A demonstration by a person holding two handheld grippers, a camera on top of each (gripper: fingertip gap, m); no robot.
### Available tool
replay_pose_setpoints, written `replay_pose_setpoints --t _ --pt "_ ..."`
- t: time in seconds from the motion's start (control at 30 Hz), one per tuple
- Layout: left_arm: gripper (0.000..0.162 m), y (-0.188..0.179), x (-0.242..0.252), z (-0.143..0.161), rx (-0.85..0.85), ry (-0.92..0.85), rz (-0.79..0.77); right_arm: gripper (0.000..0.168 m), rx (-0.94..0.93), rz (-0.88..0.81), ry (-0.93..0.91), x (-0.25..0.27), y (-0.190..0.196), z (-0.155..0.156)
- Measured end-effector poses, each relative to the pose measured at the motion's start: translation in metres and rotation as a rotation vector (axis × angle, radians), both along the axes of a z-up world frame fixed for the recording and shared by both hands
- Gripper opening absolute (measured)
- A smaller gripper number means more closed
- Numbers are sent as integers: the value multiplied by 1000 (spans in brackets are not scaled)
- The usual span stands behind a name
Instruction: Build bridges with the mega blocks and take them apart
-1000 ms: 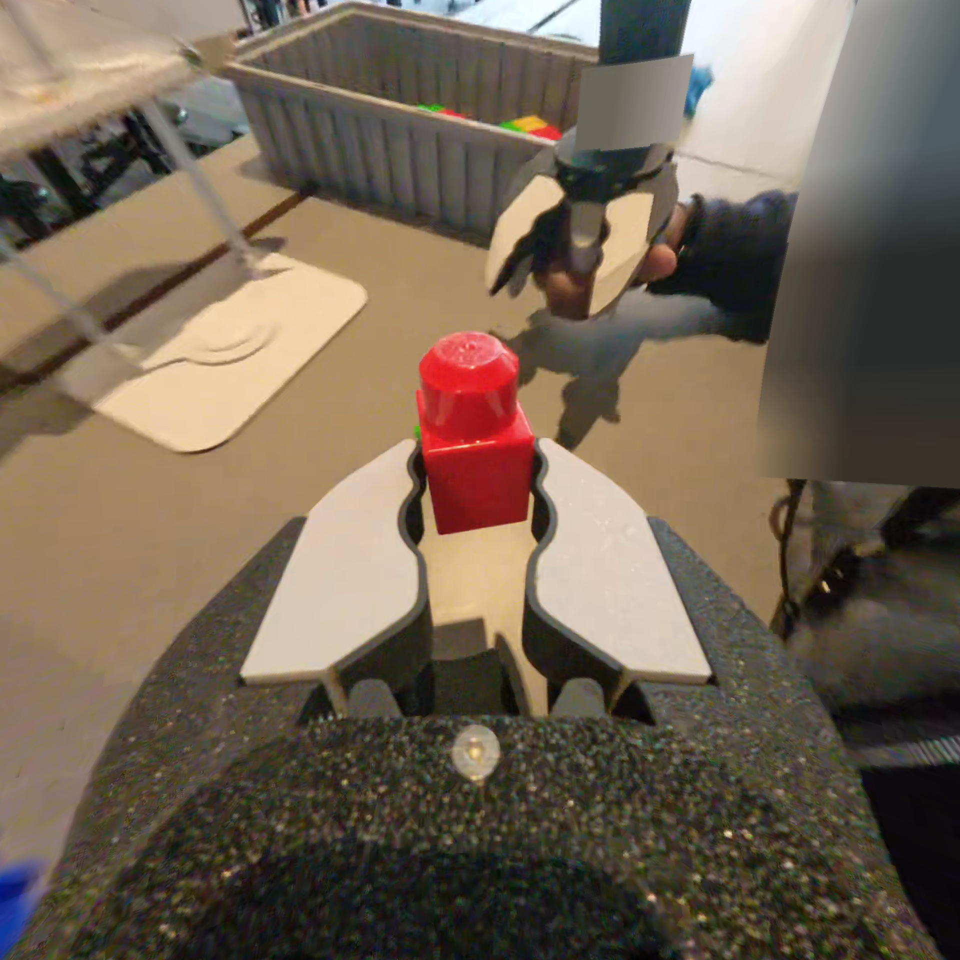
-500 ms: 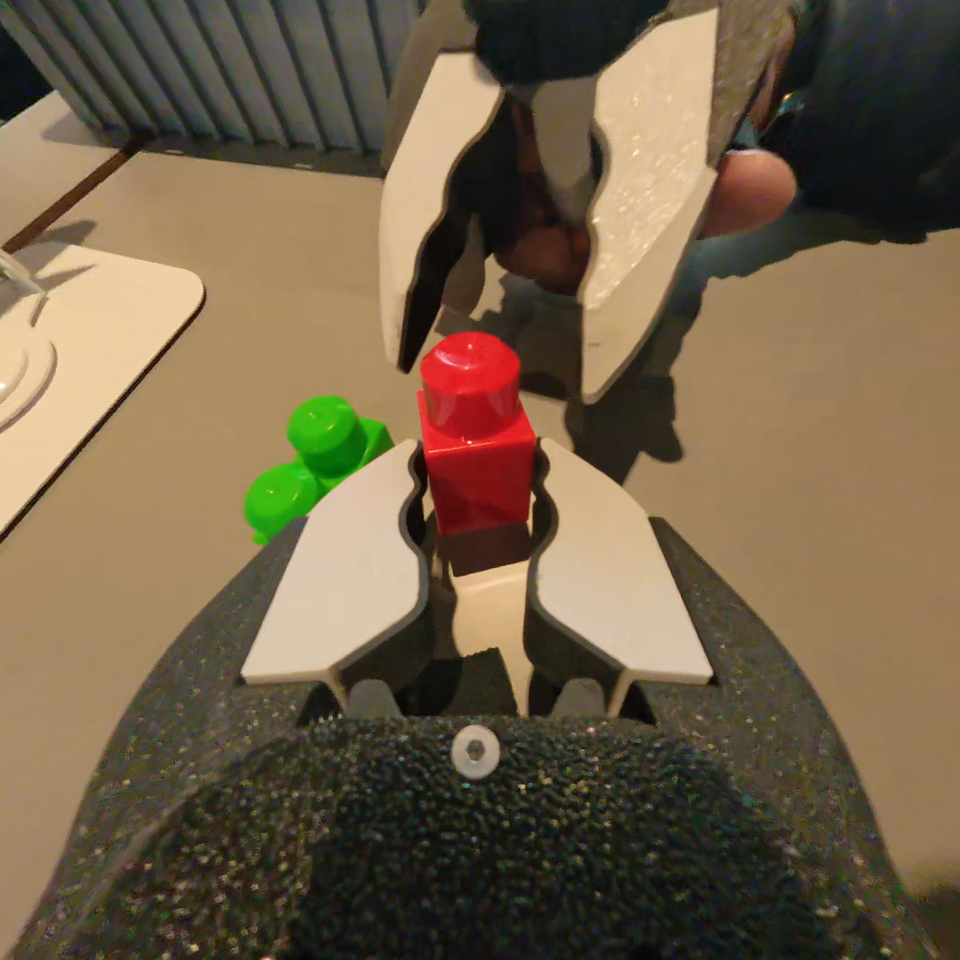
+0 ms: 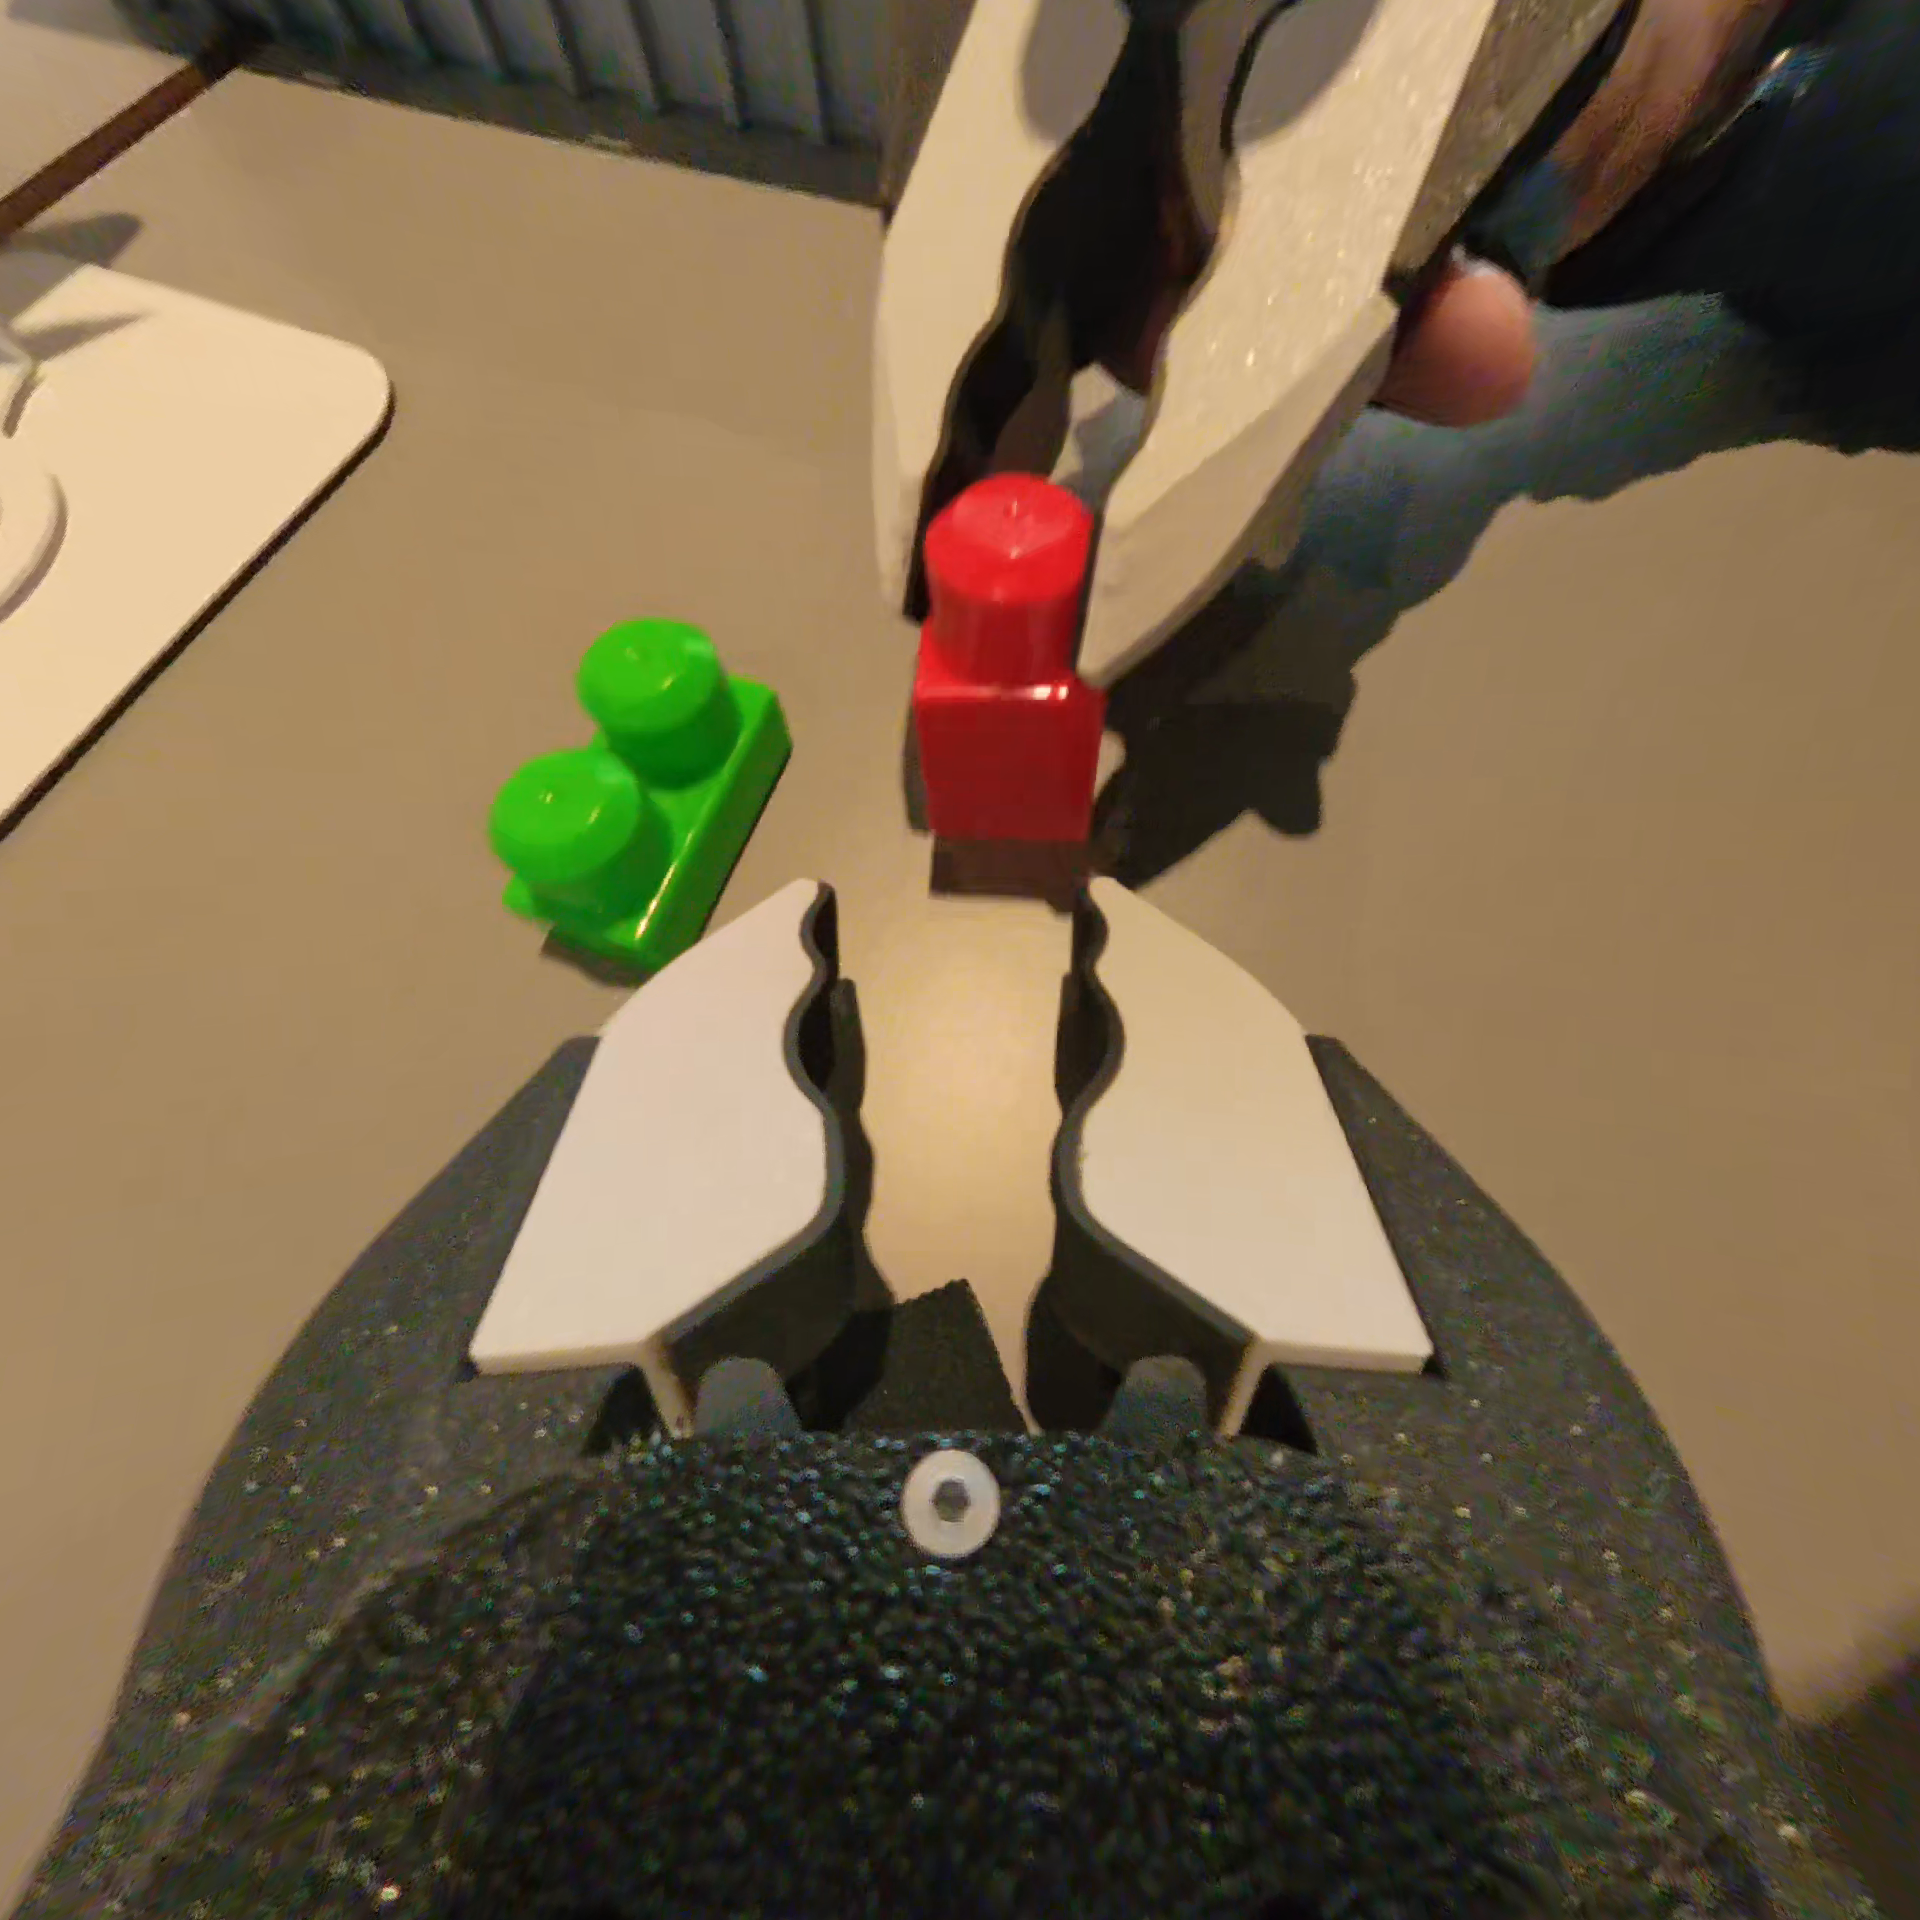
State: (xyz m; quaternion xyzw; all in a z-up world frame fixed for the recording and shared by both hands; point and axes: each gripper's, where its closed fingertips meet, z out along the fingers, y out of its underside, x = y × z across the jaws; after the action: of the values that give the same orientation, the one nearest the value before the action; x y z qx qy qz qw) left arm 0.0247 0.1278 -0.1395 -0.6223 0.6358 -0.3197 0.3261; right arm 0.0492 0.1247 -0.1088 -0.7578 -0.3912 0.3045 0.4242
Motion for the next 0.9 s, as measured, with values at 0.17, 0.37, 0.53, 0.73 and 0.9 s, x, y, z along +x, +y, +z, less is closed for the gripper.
replay_pose_setpoints --t 0.17,0.37,0.53,0.73,0.9 --pt "41 3 -26 4 11 7 23 30 -22 -56 -143 11 -2 -15" --pt "42 5 -50 30 31 -43 48 47 -9 -53 -141 8 -2 -13" --pt "44 13 -92 70 54 -98 85 70 23 -32 -108 7 -8 6" --pt "47 44 -193 154 206 -111 184 61 70 127 3 -26 -36 47" --pt "47 114 -312 171 318 149 281 56 -15 323 1 -83 -67 24"
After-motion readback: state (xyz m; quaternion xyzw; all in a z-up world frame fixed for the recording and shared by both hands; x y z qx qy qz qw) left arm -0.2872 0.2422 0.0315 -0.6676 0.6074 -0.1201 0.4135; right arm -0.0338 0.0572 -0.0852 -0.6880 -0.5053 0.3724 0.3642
